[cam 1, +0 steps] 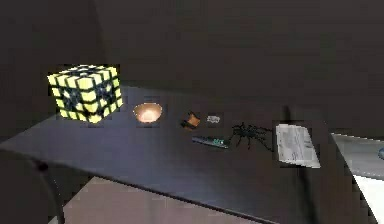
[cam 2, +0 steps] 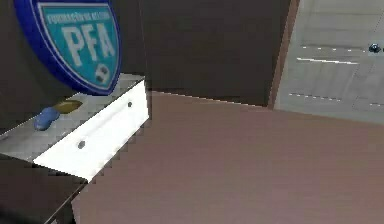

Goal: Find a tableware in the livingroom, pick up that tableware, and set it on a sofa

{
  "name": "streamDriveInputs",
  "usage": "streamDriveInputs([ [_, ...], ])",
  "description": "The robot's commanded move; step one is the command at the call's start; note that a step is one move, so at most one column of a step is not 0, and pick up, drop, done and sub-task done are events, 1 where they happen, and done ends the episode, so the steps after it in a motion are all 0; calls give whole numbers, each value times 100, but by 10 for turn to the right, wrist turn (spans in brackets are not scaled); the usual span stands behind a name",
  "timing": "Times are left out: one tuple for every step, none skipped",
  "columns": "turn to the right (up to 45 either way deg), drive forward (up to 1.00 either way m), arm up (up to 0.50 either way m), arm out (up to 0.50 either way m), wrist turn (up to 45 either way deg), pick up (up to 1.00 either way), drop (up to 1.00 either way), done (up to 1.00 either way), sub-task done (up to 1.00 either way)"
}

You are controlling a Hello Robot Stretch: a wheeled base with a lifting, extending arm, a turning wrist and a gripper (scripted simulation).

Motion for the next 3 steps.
streamDriveInputs([
  [-450,0,0,0,0,0,0,0,0],
  [-450,0,0,0,0,0,0,0,0],
  [-120,0,0,0,0,0,0,0,0],
])
